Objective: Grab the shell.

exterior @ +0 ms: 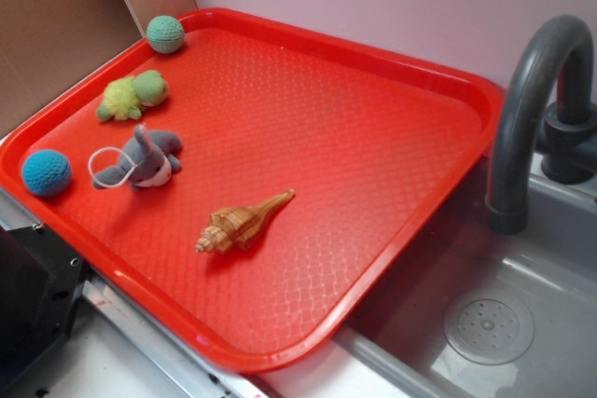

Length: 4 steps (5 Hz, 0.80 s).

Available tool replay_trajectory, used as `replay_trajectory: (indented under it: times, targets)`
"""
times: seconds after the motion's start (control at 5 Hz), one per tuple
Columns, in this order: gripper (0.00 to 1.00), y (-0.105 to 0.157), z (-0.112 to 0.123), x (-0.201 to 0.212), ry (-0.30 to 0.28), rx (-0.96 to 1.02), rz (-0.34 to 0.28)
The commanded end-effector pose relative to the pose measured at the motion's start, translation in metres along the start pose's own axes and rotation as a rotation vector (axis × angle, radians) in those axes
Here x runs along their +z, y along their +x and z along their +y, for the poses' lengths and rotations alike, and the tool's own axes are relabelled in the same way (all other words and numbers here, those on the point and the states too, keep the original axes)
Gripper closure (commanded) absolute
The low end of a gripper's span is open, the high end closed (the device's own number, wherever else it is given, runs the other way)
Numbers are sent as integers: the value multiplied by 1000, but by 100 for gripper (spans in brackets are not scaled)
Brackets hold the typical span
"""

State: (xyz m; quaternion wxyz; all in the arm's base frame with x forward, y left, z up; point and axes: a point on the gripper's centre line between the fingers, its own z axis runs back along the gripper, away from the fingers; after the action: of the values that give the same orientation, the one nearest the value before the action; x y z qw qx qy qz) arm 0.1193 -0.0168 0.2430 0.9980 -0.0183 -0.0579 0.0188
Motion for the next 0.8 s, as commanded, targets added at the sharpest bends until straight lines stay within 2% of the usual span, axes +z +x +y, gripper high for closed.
replay_trajectory:
  times: [0.0,0.2,0.4,0.6]
  targets:
    - [0,0,0,0,0,0,0]
    - [0,4,-15,-7,-23,50,-34]
    - [0,20,-45,-28,-35,23,-44]
    - [0,28,-72,-52,-101,-78,-8]
